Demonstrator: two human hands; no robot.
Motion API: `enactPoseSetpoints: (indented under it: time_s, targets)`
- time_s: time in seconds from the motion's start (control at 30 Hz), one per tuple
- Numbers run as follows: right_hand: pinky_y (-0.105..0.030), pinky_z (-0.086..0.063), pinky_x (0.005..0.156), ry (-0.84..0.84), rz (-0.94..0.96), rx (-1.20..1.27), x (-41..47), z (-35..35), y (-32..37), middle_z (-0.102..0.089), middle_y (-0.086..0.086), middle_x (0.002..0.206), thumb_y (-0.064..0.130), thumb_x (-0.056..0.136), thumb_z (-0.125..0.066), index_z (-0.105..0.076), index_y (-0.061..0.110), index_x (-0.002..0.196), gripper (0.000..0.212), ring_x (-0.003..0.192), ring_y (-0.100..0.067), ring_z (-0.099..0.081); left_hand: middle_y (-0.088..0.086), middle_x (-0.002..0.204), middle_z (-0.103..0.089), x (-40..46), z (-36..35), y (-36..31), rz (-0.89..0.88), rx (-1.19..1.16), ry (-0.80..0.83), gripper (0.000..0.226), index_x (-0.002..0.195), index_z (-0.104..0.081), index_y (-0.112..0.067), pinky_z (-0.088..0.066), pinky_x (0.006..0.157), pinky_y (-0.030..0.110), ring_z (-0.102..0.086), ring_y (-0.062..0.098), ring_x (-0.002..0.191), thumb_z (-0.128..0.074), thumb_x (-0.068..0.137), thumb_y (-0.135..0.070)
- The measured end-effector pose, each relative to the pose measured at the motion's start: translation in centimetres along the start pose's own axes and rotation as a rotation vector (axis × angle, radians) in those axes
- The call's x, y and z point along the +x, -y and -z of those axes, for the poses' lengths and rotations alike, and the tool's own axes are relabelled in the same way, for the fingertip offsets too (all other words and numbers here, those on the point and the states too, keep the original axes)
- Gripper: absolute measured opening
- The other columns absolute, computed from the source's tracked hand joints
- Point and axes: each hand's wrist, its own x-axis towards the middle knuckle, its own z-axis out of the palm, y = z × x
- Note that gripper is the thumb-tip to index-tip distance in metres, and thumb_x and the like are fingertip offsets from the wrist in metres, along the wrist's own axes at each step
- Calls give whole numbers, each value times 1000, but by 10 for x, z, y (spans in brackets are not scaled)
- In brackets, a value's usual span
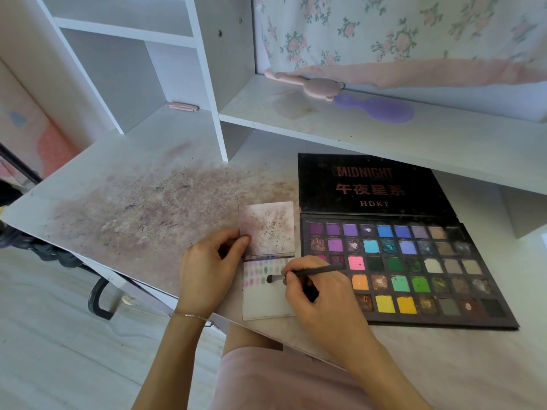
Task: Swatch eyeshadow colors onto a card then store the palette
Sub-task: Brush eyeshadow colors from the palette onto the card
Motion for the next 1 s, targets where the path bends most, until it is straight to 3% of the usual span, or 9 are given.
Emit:
enactPoseSetpoints:
  time_s: [0.23, 0.43, 0.5, 0.57, 0.73, 0.83, 1.0]
  targets:
    - [-13, -47, 64, -130, 82, 170, -3, 4, 2, -58, 14, 80, 29, 81, -44, -55, 29, 83, 11, 77, -5, -57, -12, 72, -66, 1, 0, -1, -15, -4, -5, 11, 90, -72, -19, -48, 66, 25, -62, 7, 70, -64, 83, -20]
    - [-10, -45, 59, -230, 32, 192, -8, 12, -1, -61, 13, 83, 35, 81, -43, -53, 38, 83, 11, 76, -4, -58, -7, 80, -69, 1, 1, -2, 3, 3, 22, 12, 93, -72, -19, -48, 69, 24, -62, 9, 75, -63, 84, -21]
    - [-9, -43, 55, -260, 24, 191, -11, 18, -4, -60, 14, 85, 32, 81, -44, -54, 37, 83, 11, 70, -5, -57, -8, 80, -69, 2, 1, -3, 24, 2, 28, 13, 93, -71, -19, -47, 70, 24, -62, 8, 75, -62, 84, -22]
    - [-8, -39, 49, -302, 4, 222, -14, 26, -7, -59, 15, 74, 26, 83, -48, -56, 35, 81, 12, 58, -4, -54, -8, 79, -69, 2, -1, -4, 53, -2, 18, 14, 94, -71, -19, -48, 72, 27, -63, 11, 77, -62, 85, -23]
    - [-13, -48, 53, -415, -31, 112, -23, 56, -20, -61, 12, 86, 21, 84, -46, -54, 39, 82, 19, 70, -3, -59, 5, 89, -70, -1, -11, -8, 81, 40, -62, 18, 100, -69, -14, -47, 72, 32, -63, 23, 83, -60, 87, -22]
    - [-7, -45, 49, -500, -67, 67, -28, 75, -30, -59, 9, 68, 17, 83, -45, -52, 38, 82, 22, 68, 2, -58, 7, 88, -70, -3, -14, -8, 60, 67, -79, 18, 100, -69, -14, -46, 70, 31, -62, 24, 83, -59, 87, -22]
    - [-3, -40, 47, -661, -179, -6, -34, 95, -47, -55, 9, 65, 13, 88, -46, -47, 38, 75, 29, 62, 8, -55, 5, 88, -69, -4, -13, -6, 29, 80, -77, 15, 97, -69, -15, -44, 70, 31, -61, 23, 82, -58, 87, -21]
